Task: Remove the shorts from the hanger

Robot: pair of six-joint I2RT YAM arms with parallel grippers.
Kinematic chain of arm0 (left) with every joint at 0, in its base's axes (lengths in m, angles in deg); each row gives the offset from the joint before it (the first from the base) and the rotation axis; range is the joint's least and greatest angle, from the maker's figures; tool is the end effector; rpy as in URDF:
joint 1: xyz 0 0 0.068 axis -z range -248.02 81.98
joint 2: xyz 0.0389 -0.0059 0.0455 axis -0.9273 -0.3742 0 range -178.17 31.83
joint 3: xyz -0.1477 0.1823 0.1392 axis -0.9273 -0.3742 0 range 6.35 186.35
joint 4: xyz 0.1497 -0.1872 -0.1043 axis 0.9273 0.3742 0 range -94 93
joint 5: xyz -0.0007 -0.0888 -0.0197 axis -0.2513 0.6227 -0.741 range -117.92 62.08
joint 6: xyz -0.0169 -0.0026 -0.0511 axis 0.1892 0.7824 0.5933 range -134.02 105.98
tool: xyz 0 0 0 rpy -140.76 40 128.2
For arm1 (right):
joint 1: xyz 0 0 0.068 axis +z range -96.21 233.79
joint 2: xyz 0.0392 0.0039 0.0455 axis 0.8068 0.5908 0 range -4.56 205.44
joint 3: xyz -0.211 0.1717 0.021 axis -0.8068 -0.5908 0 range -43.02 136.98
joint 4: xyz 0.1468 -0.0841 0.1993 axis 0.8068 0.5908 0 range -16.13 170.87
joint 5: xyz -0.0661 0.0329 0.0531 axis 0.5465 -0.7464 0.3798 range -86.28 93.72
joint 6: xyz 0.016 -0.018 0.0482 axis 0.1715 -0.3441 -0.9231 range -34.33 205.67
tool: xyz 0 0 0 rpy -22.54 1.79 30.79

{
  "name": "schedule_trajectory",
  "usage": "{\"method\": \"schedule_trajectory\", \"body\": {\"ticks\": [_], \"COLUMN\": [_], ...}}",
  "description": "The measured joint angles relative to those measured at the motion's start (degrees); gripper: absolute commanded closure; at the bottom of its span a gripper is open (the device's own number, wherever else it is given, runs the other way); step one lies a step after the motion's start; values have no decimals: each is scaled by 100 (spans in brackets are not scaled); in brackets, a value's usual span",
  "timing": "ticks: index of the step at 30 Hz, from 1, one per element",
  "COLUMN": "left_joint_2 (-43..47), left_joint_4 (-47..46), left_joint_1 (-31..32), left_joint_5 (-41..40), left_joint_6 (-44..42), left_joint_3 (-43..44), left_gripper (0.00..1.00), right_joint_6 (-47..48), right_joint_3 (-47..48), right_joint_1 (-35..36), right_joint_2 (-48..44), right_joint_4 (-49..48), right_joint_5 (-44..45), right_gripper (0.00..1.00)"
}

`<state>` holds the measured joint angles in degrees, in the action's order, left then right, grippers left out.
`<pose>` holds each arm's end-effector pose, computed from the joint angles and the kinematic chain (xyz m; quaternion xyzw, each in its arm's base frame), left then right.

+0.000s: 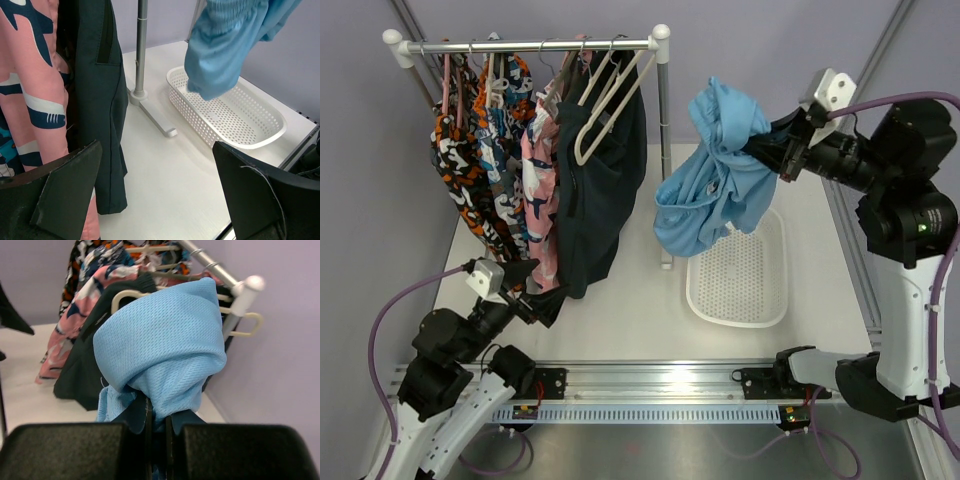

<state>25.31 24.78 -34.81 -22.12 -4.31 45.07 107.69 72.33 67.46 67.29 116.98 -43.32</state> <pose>0.0334 -0.0262 0.3313 0.1756 0.6630 -0.2983 0.6638 0.1615 0.0660 0.5772 -0.4676 0.5284 0.2331 0.6692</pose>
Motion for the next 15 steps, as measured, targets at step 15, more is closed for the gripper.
{"method": "schedule_trajectory", "body": {"ticks": [15], "left_joint_2": [203], "left_joint_4": [2], "left_joint_1": [0], "left_joint_5": [0], "left_joint_6": [0], "left_joint_3": [0], "left_gripper": [1], "right_joint_6": [-531], "right_joint_3": [-1202], "right_joint_1": [-984], "right_joint_2": [-575], "right_joint_4": [-400], "right_joint_5": [260], "right_gripper": [100]}}
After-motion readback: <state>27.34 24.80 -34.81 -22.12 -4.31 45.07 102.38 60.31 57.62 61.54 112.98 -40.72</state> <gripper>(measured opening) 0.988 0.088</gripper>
